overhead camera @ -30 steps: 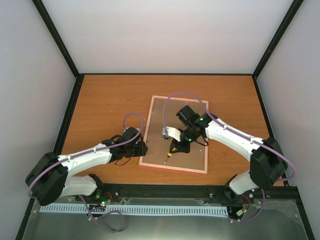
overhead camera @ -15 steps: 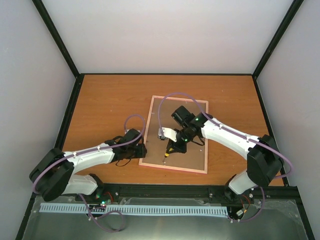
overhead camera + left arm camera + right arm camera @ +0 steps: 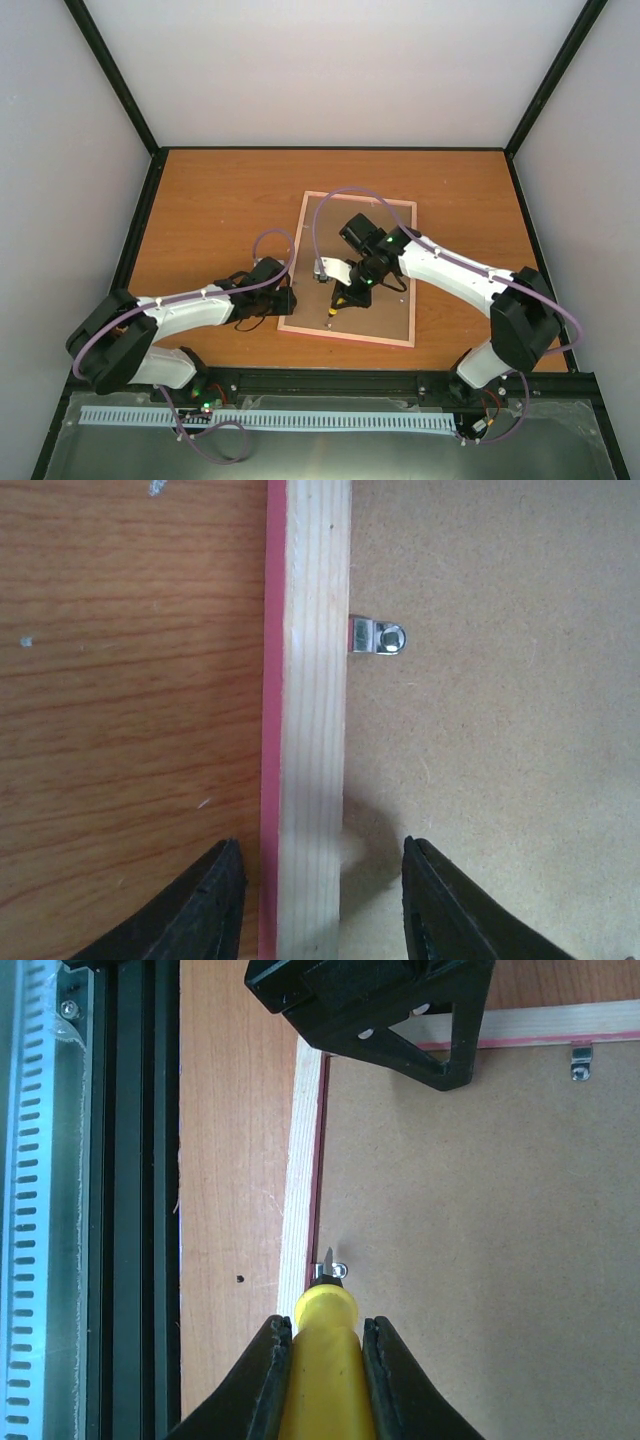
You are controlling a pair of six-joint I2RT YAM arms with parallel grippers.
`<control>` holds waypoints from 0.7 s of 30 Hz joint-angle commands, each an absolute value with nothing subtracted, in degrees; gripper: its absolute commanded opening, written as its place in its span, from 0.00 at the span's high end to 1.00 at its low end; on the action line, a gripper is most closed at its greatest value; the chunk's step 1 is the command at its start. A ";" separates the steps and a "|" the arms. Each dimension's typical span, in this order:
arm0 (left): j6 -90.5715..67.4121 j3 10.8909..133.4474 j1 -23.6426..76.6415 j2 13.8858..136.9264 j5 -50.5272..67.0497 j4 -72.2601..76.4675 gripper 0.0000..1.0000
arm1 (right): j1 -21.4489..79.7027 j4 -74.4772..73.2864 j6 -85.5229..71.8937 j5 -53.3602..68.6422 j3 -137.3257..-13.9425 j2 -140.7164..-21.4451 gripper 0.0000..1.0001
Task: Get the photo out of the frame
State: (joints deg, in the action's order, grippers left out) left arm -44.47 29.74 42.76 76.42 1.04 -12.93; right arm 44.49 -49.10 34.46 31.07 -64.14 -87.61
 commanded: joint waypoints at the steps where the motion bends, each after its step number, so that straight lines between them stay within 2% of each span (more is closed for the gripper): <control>1: -43.68 29.89 42.79 77.25 1.78 -12.04 0.56 | 45.39 -49.10 34.20 30.69 -65.30 -89.01 0.97; 12: -44.03 29.29 42.89 77.36 1.43 -12.04 0.62 | 45.87 -50.01 34.65 30.99 -65.46 -89.74 0.97; 21: -43.96 28.87 42.89 77.67 1.56 -11.65 0.72 | 45.92 -53.55 36.03 28.25 -65.20 -88.09 0.97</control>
